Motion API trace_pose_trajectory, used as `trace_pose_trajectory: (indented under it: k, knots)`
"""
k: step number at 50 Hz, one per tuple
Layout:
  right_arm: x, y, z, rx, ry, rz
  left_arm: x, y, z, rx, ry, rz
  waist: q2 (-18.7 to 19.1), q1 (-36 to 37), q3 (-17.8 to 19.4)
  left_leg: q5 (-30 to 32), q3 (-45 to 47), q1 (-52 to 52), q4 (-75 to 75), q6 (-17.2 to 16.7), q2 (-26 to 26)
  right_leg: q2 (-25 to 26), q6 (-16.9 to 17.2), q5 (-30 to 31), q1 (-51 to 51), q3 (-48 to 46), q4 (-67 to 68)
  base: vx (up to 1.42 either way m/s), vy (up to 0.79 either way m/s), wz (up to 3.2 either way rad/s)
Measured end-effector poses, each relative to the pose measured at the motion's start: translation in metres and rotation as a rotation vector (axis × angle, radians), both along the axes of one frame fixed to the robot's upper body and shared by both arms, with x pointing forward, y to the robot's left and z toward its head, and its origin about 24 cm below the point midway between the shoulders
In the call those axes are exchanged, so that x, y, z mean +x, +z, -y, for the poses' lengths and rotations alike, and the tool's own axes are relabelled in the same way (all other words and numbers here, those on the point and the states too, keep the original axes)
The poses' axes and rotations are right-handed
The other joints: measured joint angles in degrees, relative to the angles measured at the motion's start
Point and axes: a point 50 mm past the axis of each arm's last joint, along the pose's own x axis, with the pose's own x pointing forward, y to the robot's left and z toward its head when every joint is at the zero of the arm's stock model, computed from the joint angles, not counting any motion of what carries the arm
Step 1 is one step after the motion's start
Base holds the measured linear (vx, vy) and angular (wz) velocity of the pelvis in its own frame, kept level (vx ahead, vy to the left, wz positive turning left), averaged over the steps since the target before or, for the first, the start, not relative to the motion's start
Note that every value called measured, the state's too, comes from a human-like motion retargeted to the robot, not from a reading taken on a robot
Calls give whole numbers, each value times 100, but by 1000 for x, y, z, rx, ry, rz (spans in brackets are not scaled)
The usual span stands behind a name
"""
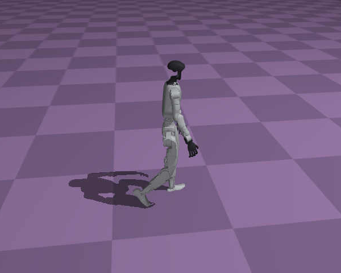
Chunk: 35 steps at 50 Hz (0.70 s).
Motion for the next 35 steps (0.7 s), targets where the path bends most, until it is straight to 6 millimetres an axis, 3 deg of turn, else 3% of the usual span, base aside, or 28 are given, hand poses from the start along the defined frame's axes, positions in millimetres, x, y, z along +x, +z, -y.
trace_pose_trajectory:
  k: [3, 5, 8, 10, 13, 15, 17, 20, 23, 25, 27, 28, 30, 31, 33, 35]
  knots:
    - [-128, -40, -15, 81, -4, -461, 106, 57, 6, 101, -122, 314, 217, -781, 50, -315, -606, 260, 147, 92, 36, -153, -324, -246, -1162, -342, 2621, 67, 17, 176]
    - [-202, -41, -24, 151, -7, -702, 164, 109, 9, 118, -50, 541, 349, -1317, 150, -498, -997, 424, 264, 160, 79, -234, -478, -474, -1842, -485, 3966, 65, 10, 168]
    - [-287, -26, -34, 237, -28, -938, 223, 193, 11, 37, 120, 843, 532, -2063, 262, -619, -1507, 686, 255, 273, 186, -179, -387, -637, -2749, -623, 5096, 62, 3, 147]
    - [-331, -11, -39, 282, -50, -1042, 245, 245, 13, -50, 183, 1006, 629, -2490, 305, -653, -1771, 864, 198, 327, 285, -76, -214, -725, -3269, -697, 5345, 60, -5, 122]
    - [-377, 11, -49, 364, -89, -1147, 262, 307, 20, -168, 152, 1183, 702, -2902, 300, -701, -2016, 1100, 157, 368, 417, 11, 0, -908, -3820, -790, 4945, 59, -11, 88]
    - [-395, 22, -57, 438, -117, -1194, 266, 340, 28, -233, 93, 1272, 698, -3037, 249, -743, -2124, 1192, 186, 393, 443, -54, 30, -1016, -4035, -870, 4261, 58, -14, 54]
    - [-401, 26, -65, 523, -144, -1220, 267, 362, 37, -303, 36, 1335, 661, -3032, 130, -811, -2184, 1200, 280, 400, 406, -228, -69, -1102, -4049, -1058, 3106, 58, -16, 28]
    - [-391, 22, -75, 624, -163, -1213, 266, 376, 52, -450, 2, 1385, 557, -2887, -159, -931, -2239, 1116, 489, 342, 247, -457, -245, -1056, -3609, -1612, 419, 60, -20, 18]
    - [-353, 0, -68, 597, -122, -1135, 263, 360, 56, -616, 110, 1378, 239, -2880, -244, -997, -2502, 1378, 661, 263, -196, -413, -15, -89, -2223, -2147, -3359, 72, -25, 55]
    - [-312, -18, -57, 494, -42, -1052, 258, 332, 52, -636, 190, 1345, -84, -2809, -77, -939, -2635, 1882, 651, 189, -468, -399, 472, 523, -1392, -2269, -4795, 79, -29, 11]
    - [-261, -33, -43, 351, 38, -943, 245, 280, 45, -571, 225, 1232, -274, -2442, -19, -612, -2493, 2196, 686, 166, -575, -337, 852, 517, -1182, -2034, -4856, 74, -36, -106]
    - [-233, -38, -34, 264, 66, -875, 233, 246, 39, -514, 240, 1148, -327, -2197, -23, -371, -2334, 2266, 784, 166, -583, -214, 886, 456, -1102, -1828, -4856, 73, -42, -171]
    - [-168, -40, -13, 78, 90, -712, 193, 169, 22, -357, 262, 925, -474, -1717, 17, 117, -2010, 2290, 1305, 295, -681, -97, 898, 256, -796, -1369, -4856, 75, -37, -195]
    - [-133, -37, -3, 5, 80, -615, 162, 125, 12, -255, 248, 767, -627, -1521, 24, 228, -1873, 2058, 2026, 463, -808, -204, 898, 138, -613, -1147, -4856, 76, -24, -175]
    - [-60, -21, 12, -89, 25, -385, 78, 49, -6, -77, 171, 400, -922, -1299, -150, 231, -1663, 989, 4148, 859, -1020, -546, 846, -58, -459, -831, -4856, 70, -11, -112]
    - [19, 11, 21, -105, -57, -100, -23, -1, -20, 41, 100, 9, -1035, -1121, -333, 30, -1493, -361, 6493, 1129, -944, -638, 588, -218, -445, -576, -4848, 63, -10, -89]
